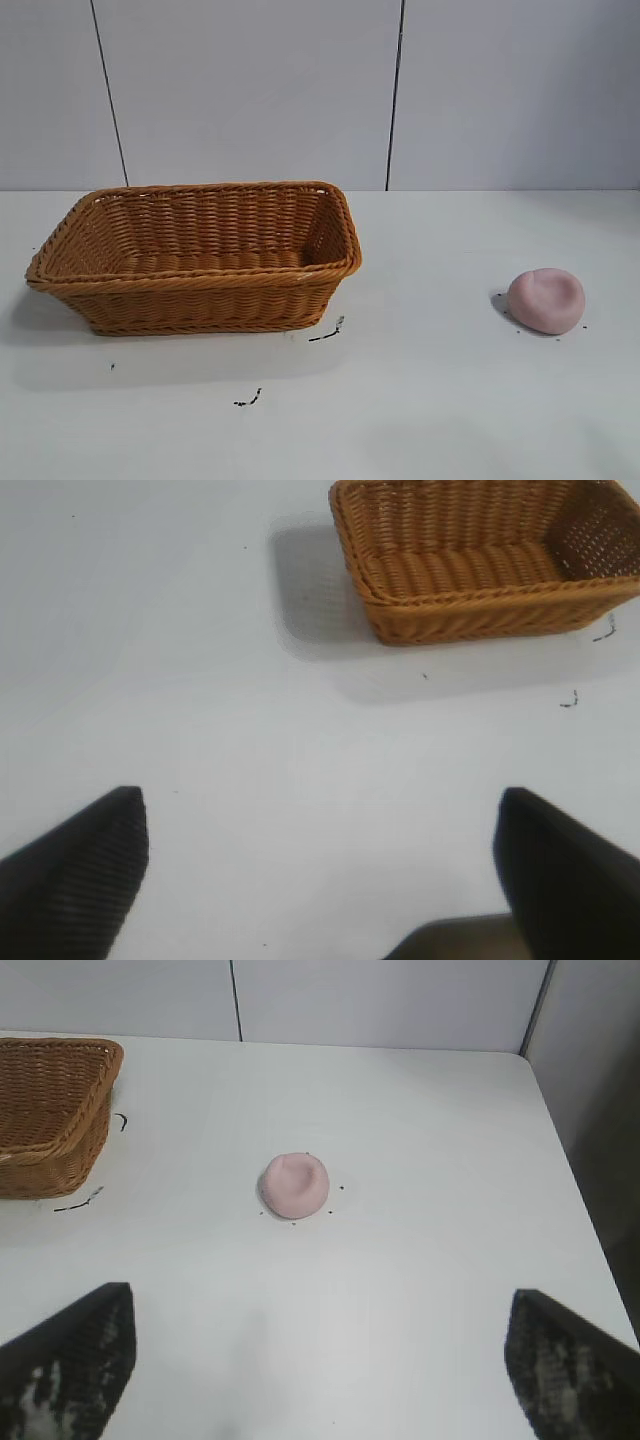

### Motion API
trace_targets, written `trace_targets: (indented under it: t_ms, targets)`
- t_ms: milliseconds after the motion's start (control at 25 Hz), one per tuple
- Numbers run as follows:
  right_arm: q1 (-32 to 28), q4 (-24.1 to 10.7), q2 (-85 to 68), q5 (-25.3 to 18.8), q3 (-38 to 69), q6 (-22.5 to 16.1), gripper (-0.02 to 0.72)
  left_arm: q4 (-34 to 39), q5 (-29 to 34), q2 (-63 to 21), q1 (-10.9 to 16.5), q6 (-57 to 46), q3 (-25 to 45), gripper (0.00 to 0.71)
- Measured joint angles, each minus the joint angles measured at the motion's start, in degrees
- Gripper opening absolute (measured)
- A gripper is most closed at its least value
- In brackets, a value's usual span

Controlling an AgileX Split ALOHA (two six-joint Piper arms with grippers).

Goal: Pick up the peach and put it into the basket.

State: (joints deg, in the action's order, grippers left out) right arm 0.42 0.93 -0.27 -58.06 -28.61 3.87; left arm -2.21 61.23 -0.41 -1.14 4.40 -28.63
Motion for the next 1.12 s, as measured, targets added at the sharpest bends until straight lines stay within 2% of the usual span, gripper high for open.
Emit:
trace_targets:
  t_ms: [280, 480, 800, 1120]
  targets:
    - [0.0, -0.2, 0.0, 0.0, 0.0, -0.2, 0.689, 0.0, 0.0, 0.0, 0.0, 0.0, 0.0, 0.692]
    - [0.0, -3.5, 5.0, 0.8, -2.5, -0.2, 0.689, 0.0, 0.0, 0.0, 0.0, 0.0, 0.0, 0.692]
    - [0.0, -3.9, 38.8, 5.1, -16.3, -0.2, 0.689, 0.0, 0.0, 0.0, 0.0, 0.0, 0.0, 0.692]
    - [0.0, -3.2, 72.2, 6.3, -31.5, -0.1, 0.689, 0.0, 0.0, 0.0, 0.0, 0.0, 0.0, 0.692]
